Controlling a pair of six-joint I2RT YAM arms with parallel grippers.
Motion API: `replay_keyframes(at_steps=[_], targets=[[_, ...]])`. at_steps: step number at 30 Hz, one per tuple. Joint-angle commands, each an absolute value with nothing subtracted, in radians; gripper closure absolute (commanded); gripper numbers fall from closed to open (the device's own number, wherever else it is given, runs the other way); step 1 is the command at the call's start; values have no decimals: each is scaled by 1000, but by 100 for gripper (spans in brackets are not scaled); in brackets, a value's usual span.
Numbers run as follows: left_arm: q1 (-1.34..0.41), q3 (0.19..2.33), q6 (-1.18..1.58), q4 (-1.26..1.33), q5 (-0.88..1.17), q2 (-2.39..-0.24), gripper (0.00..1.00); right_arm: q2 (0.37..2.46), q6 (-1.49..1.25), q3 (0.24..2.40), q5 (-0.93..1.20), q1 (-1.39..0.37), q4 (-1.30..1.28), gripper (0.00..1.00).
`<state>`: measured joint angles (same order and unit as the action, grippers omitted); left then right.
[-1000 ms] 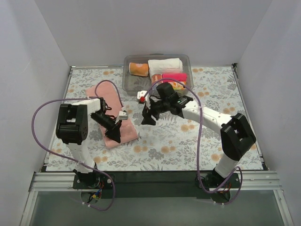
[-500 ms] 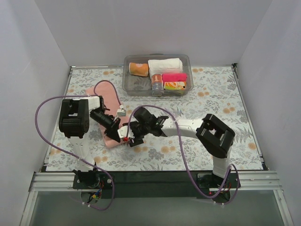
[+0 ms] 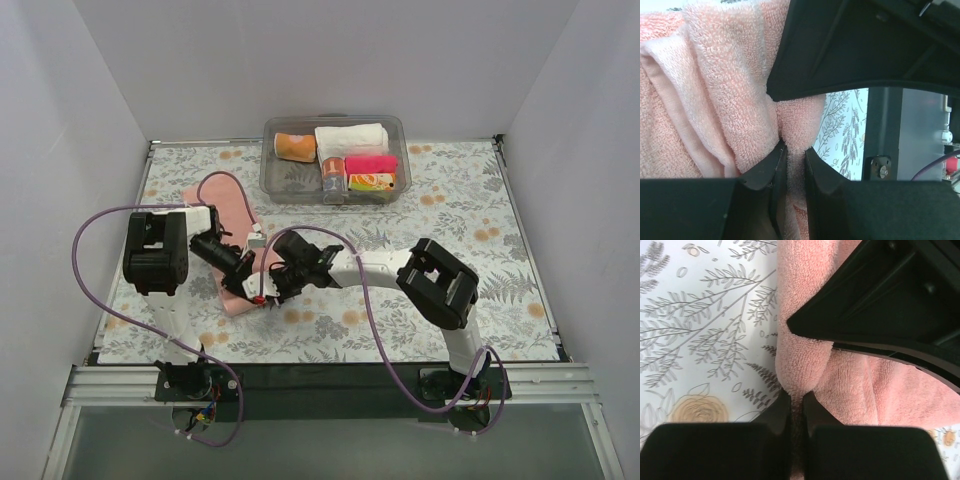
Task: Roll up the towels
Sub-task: Roll the towel
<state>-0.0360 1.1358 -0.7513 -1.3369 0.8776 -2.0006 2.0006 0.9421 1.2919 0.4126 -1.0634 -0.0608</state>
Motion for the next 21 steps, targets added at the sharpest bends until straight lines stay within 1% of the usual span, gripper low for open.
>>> replay_keyframes(at_steps=[1, 4, 5, 7, 8, 9, 12, 18, 19, 21], targets=[[-34, 1109, -791, -1264, 819, -1988, 89, 2008, 873, 1342, 518, -1054, -322, 99], [-28, 1100, -764, -1269, 854, -1945, 84, 2009, 828, 1377, 595, -1045, -402, 99], [-15, 1095, -741, -1266, 882, -1898, 79, 2016, 795, 1387, 609, -1040, -414, 99], [-2, 1089, -718, -1255, 902, -1849, 74, 2043, 763, 1420, 647, -1026, -445, 99], [39, 1088, -691, -1247, 919, -1827, 72, 2057, 738, 1436, 656, -1020, -455, 99], [55, 1088, -680, -1238, 928, -1784, 67, 2084, 726, 1466, 664, -1014, -477, 99], [123, 1094, -629, -1203, 937, -1723, 62, 2127, 681, 1512, 695, -993, -508, 99], [288, 1141, -569, -1134, 940, -1626, 60, 2192, 601, 1643, 775, -957, -592, 99], [299, 1138, -575, -1125, 931, -1564, 55, 2204, 576, 1667, 796, -953, -604, 99], [304, 1102, -601, -1095, 901, -1484, 54, 2236, 543, 1713, 814, -945, -623, 99]])
